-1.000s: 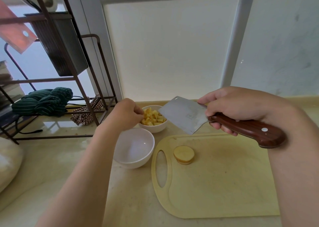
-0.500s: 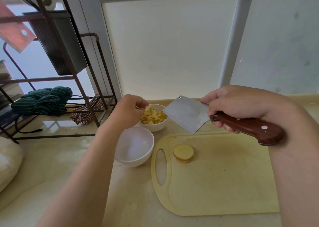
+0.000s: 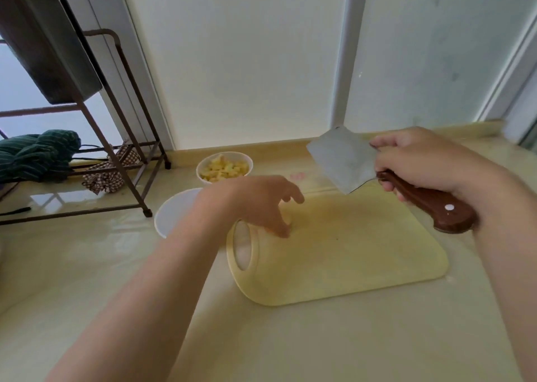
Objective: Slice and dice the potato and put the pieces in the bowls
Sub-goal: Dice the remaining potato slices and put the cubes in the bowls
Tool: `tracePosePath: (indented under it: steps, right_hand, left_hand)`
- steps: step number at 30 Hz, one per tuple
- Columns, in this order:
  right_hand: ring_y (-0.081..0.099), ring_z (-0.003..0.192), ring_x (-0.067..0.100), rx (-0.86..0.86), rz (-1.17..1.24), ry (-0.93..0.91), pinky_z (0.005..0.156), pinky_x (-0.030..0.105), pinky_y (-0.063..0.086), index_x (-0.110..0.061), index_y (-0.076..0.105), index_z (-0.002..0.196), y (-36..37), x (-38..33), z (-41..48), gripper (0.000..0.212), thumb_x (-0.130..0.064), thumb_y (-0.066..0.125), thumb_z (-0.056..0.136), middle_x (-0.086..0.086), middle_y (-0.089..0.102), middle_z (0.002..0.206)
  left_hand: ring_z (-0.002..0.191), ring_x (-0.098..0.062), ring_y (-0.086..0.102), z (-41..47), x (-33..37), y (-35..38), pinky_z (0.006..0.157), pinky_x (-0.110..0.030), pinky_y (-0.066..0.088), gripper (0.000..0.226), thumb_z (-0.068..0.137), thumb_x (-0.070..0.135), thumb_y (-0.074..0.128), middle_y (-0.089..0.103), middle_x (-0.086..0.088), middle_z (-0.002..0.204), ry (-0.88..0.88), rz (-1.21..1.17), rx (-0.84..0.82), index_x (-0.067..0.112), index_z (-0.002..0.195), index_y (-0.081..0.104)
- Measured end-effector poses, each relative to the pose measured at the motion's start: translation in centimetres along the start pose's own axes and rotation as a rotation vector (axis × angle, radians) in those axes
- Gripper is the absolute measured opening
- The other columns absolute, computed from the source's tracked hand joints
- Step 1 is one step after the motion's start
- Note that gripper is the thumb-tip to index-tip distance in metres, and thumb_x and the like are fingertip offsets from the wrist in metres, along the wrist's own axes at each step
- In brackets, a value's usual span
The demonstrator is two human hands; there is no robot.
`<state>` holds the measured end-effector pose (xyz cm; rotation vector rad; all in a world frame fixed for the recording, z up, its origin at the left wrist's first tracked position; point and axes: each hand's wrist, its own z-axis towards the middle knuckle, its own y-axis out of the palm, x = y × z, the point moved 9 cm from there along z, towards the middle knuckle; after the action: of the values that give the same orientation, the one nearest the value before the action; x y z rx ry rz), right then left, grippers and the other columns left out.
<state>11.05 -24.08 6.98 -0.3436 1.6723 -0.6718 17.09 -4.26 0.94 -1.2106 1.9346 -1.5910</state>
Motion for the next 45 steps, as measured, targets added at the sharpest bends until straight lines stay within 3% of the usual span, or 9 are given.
tracePosePath:
  steps: [4, 9, 13, 23, 28, 35, 41, 43, 45]
  right_hand:
    - [0.052, 0.044, 0.016, 0.005, 0.155, 0.033, 0.046, 0.030, 0.046, -0.036, 0.065, 0.115, 1.1, 4.5, -1.6, 0.037, -0.006, 0.055, 0.095, 0.004, 0.062, 0.058]
    - [0.050, 0.043, 0.014, -0.007, 0.217, -0.003, 0.043, 0.028, 0.043, -0.041, 0.063, 0.106, 2.0, 6.3, -1.3, 0.043, -0.001, 0.052, 0.095, 0.004, 0.057, 0.058]
    - [0.051, 0.045, 0.014, -0.005, 0.220, 0.008, 0.044, 0.029, 0.043, -0.042, 0.062, 0.108, 1.8, 7.1, -1.1, 0.045, 0.000, 0.051, 0.094, 0.002, 0.057, 0.058]
    - [0.051, 0.042, 0.013, -0.002, 0.228, 0.021, 0.042, 0.028, 0.045, -0.041, 0.060, 0.103, 1.3, 7.7, -1.2, 0.042, -0.001, 0.052, 0.094, 0.002, 0.058, 0.055]
    - [0.052, 0.043, 0.012, -0.018, 0.209, 0.027, 0.044, 0.029, 0.046, -0.043, 0.059, 0.102, 1.5, 7.9, -1.1, 0.042, -0.002, 0.053, 0.094, -0.001, 0.059, 0.053]
    - [0.052, 0.042, 0.010, -0.008, 0.202, 0.027, 0.044, 0.029, 0.045, -0.036, 0.060, 0.115, 1.3, 8.0, -1.0, 0.042, 0.000, 0.053, 0.094, -0.001, 0.058, 0.054]
    - [0.054, 0.044, 0.010, 0.032, 0.170, 0.039, 0.050, 0.032, 0.046, -0.038, 0.060, 0.118, 0.0, 8.8, -0.9, 0.044, -0.004, 0.054, 0.092, -0.004, 0.060, 0.053]
    - [0.054, 0.044, 0.012, 0.054, 0.149, 0.042, 0.050, 0.031, 0.047, -0.039, 0.059, 0.120, -0.5, 9.1, -0.9, 0.046, -0.004, 0.054, 0.091, -0.001, 0.061, 0.056]
    - [0.055, 0.046, 0.015, 0.075, 0.127, 0.043, 0.053, 0.034, 0.048, -0.040, 0.058, 0.121, -1.1, 9.4, -0.9, 0.046, -0.005, 0.054, 0.091, 0.003, 0.063, 0.060]
  left_hand:
    - [0.119, -0.013, 0.049, 0.9, 0.1, 1.4, 0.100, -0.035, 0.044, 0.063, 0.077, 0.035, 0.075, 0.048, 0.014, 0.128, -0.021, 0.158, -0.010, 0.046, 0.132, 0.048]
    - [0.097, -0.009, 0.050, 1.7, -0.4, 1.0, 0.084, -0.030, 0.048, 0.042, 0.070, 0.035, 0.076, 0.050, 0.019, 0.099, -0.004, 0.137, 0.092, 0.047, 0.104, 0.056]
    - [0.086, -0.006, 0.044, 1.6, 0.0, 0.3, 0.067, -0.023, 0.039, 0.040, 0.070, 0.036, 0.077, 0.045, 0.017, 0.092, 0.007, 0.138, 0.159, 0.038, 0.101, 0.051]
    - [0.076, -0.006, 0.057, 0.6, 0.8, -0.3, 0.065, -0.026, 0.047, 0.028, 0.069, 0.037, 0.071, 0.058, 0.014, 0.087, -0.005, -0.083, 0.150, 0.036, 0.092, 0.054]
    - [0.085, -0.006, 0.060, 1.3, 0.4, 0.1, 0.082, -0.032, 0.054, 0.022, 0.077, 0.039, 0.064, 0.060, 0.015, 0.095, -0.009, -0.112, 0.139, 0.038, 0.099, 0.063]
    - [0.085, -0.004, 0.063, 1.1, -0.1, -1.4, 0.078, -0.024, 0.050, 0.026, 0.091, 0.031, 0.054, 0.068, 0.014, 0.092, -0.030, -0.300, 0.269, 0.032, 0.114, 0.066]
    - [0.096, -0.031, 0.070, 1.8, 3.4, 0.4, 0.091, -0.040, 0.055, 0.025, 0.082, 0.017, 0.077, 0.070, -0.015, 0.105, 0.137, -1.103, 0.264, 0.011, 0.104, 0.066]
    - [0.092, -0.029, 0.069, 2.5, 4.4, 1.9, 0.086, -0.036, 0.054, 0.040, 0.067, 0.030, 0.087, 0.069, -0.007, 0.105, 0.137, -0.998, 0.287, 0.018, 0.099, 0.067]
    - [0.084, -0.017, 0.065, 2.7, 5.7, 3.3, 0.078, -0.026, 0.054, 0.043, 0.065, 0.034, 0.090, 0.065, 0.001, 0.106, 0.164, -0.831, 0.277, 0.023, 0.099, 0.065]
